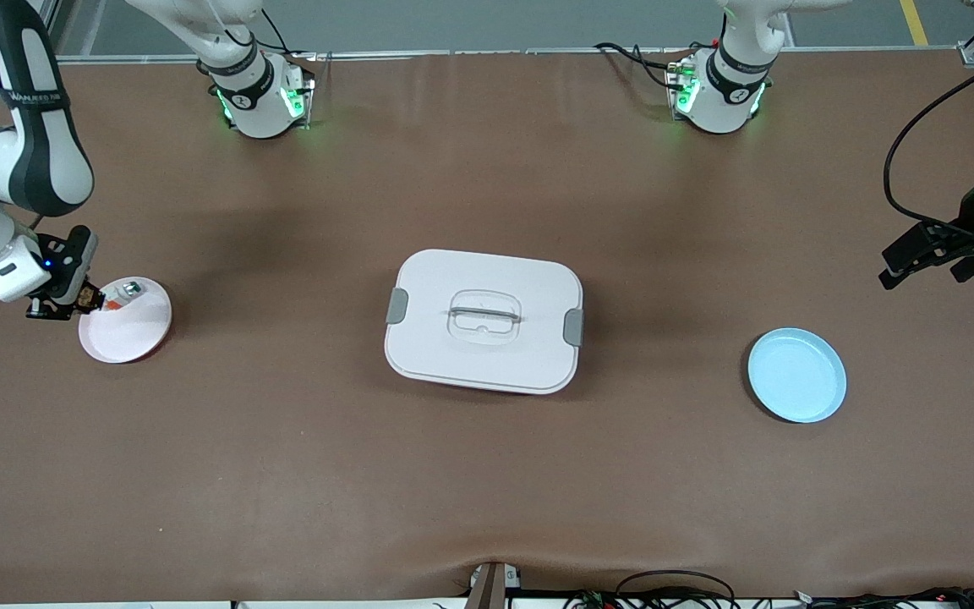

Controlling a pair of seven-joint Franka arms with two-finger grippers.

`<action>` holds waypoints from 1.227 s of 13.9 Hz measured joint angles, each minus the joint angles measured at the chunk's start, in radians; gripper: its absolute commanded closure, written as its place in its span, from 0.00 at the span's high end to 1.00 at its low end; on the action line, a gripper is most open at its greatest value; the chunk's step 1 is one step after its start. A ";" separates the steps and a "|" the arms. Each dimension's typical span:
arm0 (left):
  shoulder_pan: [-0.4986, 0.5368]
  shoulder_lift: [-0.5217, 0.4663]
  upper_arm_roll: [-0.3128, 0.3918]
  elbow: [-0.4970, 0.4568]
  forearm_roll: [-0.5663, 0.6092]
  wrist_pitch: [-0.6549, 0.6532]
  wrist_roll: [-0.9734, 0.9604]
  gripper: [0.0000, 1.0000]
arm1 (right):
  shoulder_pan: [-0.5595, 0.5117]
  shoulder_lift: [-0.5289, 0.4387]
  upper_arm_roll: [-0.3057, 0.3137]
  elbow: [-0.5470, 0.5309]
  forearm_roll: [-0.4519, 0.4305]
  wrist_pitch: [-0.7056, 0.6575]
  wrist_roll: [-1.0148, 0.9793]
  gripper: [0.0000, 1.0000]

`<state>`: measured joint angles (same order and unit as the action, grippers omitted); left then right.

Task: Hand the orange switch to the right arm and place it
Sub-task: 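Open the right gripper to release the switch on the plate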

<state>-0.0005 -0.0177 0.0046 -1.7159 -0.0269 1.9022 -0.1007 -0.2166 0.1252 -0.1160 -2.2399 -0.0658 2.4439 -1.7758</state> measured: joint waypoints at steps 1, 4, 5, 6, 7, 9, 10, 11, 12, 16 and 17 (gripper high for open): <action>0.000 0.000 0.001 0.002 0.000 0.000 0.000 1.00 | -0.004 0.010 0.000 -0.016 0.000 0.035 -0.003 0.00; 0.000 0.000 0.002 0.004 0.000 -0.001 -0.001 1.00 | -0.005 0.032 0.002 -0.067 0.000 0.121 -0.012 0.00; 0.000 0.000 0.002 0.005 0.000 -0.001 -0.001 1.00 | -0.005 0.041 0.002 -0.075 0.000 0.143 -0.027 0.00; 0.000 0.000 0.002 0.005 0.000 -0.001 -0.001 1.00 | -0.006 0.053 0.002 -0.080 0.000 0.167 -0.048 0.00; 0.000 0.000 0.002 0.005 0.000 -0.001 -0.001 1.00 | -0.008 0.067 0.002 -0.082 0.000 0.188 -0.063 0.00; 0.000 0.000 0.002 0.007 0.000 -0.010 -0.001 1.00 | -0.009 0.099 0.002 -0.084 0.000 0.228 -0.075 0.00; 0.000 0.000 0.002 0.007 0.000 -0.021 -0.001 1.00 | -0.010 0.116 0.002 -0.084 0.000 0.249 -0.077 0.00; 0.000 0.000 0.002 0.013 0.000 -0.035 -0.001 1.00 | -0.010 0.133 0.002 -0.084 0.000 0.270 -0.078 0.00; 0.000 -0.001 0.002 0.024 0.000 -0.063 -0.001 1.00 | -0.011 0.149 0.002 -0.084 0.000 0.287 -0.078 0.00; -0.004 -0.005 0.001 0.088 0.000 -0.148 -0.001 1.00 | -0.014 0.197 0.001 -0.084 0.000 0.346 -0.078 0.00; -0.004 -0.005 0.001 0.095 0.000 -0.162 -0.001 1.00 | -0.018 0.206 0.001 -0.084 0.000 0.355 -0.078 0.00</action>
<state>-0.0050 -0.0228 0.0054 -1.6213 -0.0269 1.7405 -0.1013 -0.2344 0.3309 -0.1145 -2.3239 -0.0658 2.7989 -1.8540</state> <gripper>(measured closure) 0.000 0.590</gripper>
